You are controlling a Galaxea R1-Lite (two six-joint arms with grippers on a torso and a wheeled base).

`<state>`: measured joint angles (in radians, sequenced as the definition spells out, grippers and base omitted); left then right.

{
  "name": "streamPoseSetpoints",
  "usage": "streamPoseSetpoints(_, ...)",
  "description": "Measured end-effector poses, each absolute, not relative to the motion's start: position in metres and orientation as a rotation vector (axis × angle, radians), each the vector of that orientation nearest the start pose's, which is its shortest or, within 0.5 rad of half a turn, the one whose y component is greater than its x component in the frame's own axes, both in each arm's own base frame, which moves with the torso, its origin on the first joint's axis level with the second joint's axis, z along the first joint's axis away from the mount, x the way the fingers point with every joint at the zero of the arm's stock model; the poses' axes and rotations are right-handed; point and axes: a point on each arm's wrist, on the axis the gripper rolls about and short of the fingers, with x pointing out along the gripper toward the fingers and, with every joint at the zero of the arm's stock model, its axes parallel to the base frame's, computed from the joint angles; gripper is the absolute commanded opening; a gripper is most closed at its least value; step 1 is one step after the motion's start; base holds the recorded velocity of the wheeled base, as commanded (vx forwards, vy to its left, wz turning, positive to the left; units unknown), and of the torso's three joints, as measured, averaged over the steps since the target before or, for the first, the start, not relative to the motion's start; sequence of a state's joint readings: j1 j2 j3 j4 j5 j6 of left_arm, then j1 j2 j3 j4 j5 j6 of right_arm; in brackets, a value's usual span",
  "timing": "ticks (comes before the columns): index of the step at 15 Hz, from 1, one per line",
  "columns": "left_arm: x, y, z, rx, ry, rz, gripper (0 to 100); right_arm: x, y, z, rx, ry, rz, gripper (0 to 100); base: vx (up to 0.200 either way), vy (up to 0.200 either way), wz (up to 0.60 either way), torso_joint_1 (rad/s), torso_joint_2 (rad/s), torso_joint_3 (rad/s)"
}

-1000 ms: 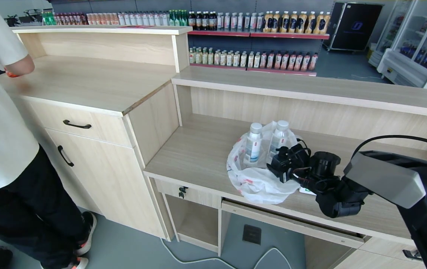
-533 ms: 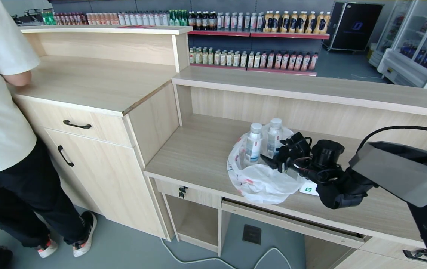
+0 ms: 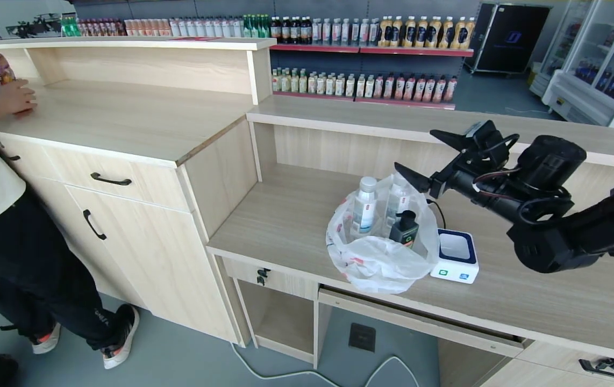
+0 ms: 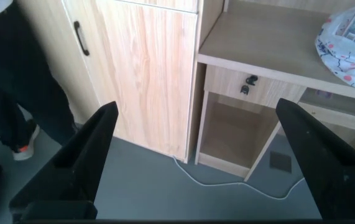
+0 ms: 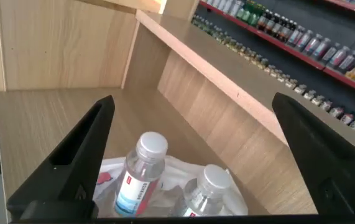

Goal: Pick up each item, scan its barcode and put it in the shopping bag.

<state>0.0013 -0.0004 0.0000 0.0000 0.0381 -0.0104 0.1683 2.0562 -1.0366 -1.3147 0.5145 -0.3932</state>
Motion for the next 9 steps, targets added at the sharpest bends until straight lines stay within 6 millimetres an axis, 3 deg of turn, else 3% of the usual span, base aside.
streamPoseSetpoints(4,-0.023,0.001,0.075,-0.01,0.0,0.039,100,0.364,0.05,0.225,-0.473,-0.458,0.519,100,0.0,0.0,-0.6,0.004,0.0,0.001)
streamPoseSetpoints(7,-0.023,0.001,0.075,-0.01,0.0,0.04,100,0.351,0.019,0.253,-0.423,-0.344,0.304,100,0.0,0.0,-0.6,0.015,-0.02,-0.017)
streamPoseSetpoints(9,-0.023,0.001,0.075,-0.01,-0.001,0.039,100,0.343,0.0,0.272,-0.379,-0.251,0.165,100,0.0,0.0,-0.6,0.141,-0.31,-0.168)
